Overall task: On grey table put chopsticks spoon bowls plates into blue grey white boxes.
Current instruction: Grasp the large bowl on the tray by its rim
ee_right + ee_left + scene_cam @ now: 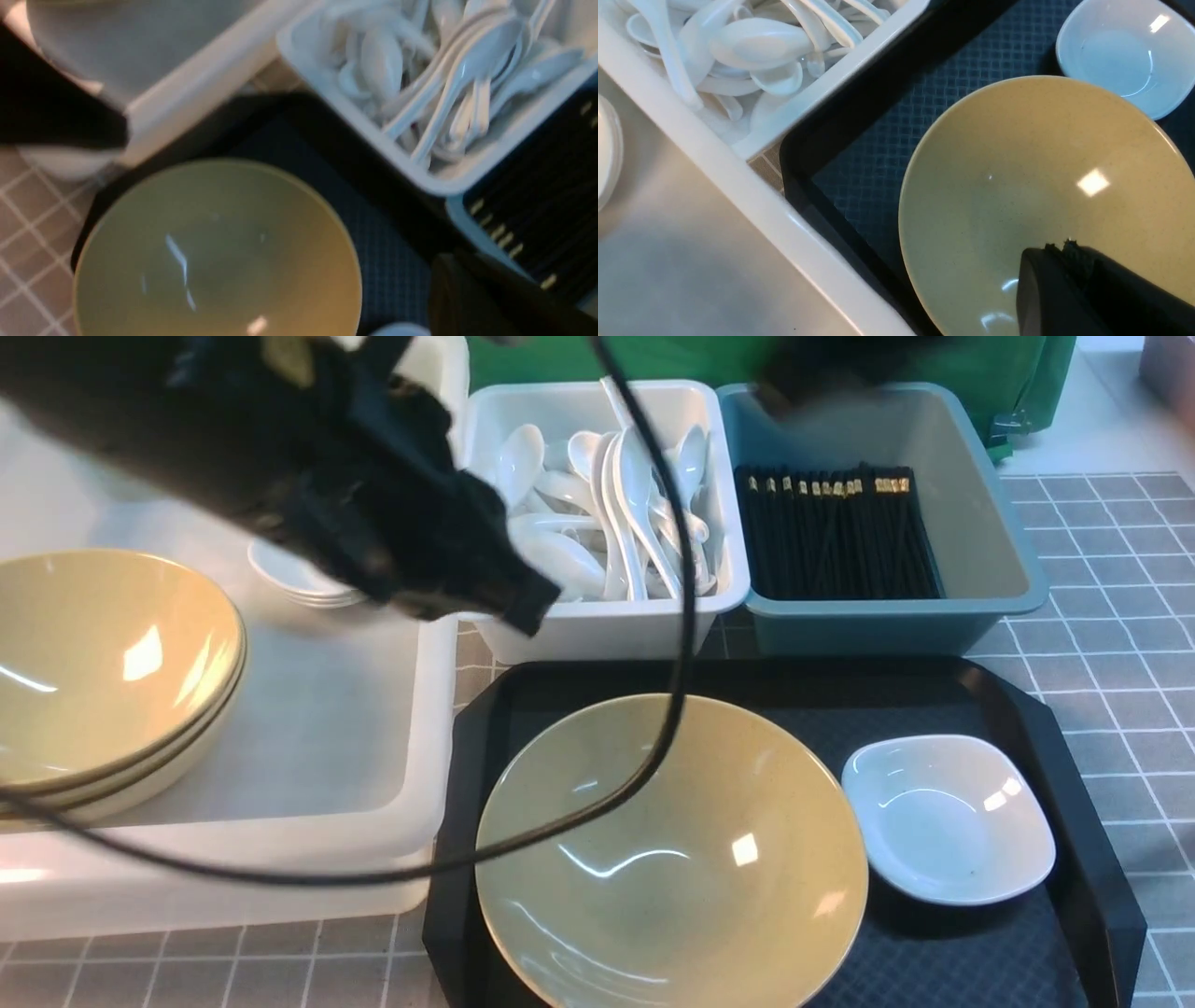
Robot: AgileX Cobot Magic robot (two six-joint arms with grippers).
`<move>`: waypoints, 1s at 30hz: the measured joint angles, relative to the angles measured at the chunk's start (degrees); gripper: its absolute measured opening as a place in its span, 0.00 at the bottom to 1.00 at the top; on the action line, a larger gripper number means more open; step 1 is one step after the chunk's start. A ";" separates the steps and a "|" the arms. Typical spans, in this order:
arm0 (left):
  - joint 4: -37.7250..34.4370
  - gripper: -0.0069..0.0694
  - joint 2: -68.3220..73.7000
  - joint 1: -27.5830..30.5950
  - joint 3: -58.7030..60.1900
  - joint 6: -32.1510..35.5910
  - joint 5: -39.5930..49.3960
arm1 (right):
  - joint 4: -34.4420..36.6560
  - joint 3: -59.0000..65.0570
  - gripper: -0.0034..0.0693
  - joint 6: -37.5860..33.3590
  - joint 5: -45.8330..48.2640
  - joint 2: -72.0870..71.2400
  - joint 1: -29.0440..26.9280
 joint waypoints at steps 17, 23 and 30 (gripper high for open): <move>0.54 0.63 24.30 5.06 -9.06 4.82 6.68 | -0.12 40.50 0.09 3.71 -5.17 -23.78 0.00; -0.78 0.66 28.21 6.58 -9.08 8.89 3.81 | -0.12 40.57 0.09 3.78 -6.75 -24.33 0.00; -3.24 0.66 32.52 6.52 -9.50 11.14 1.93 | -0.12 40.58 0.09 3.78 -9.18 -24.33 0.00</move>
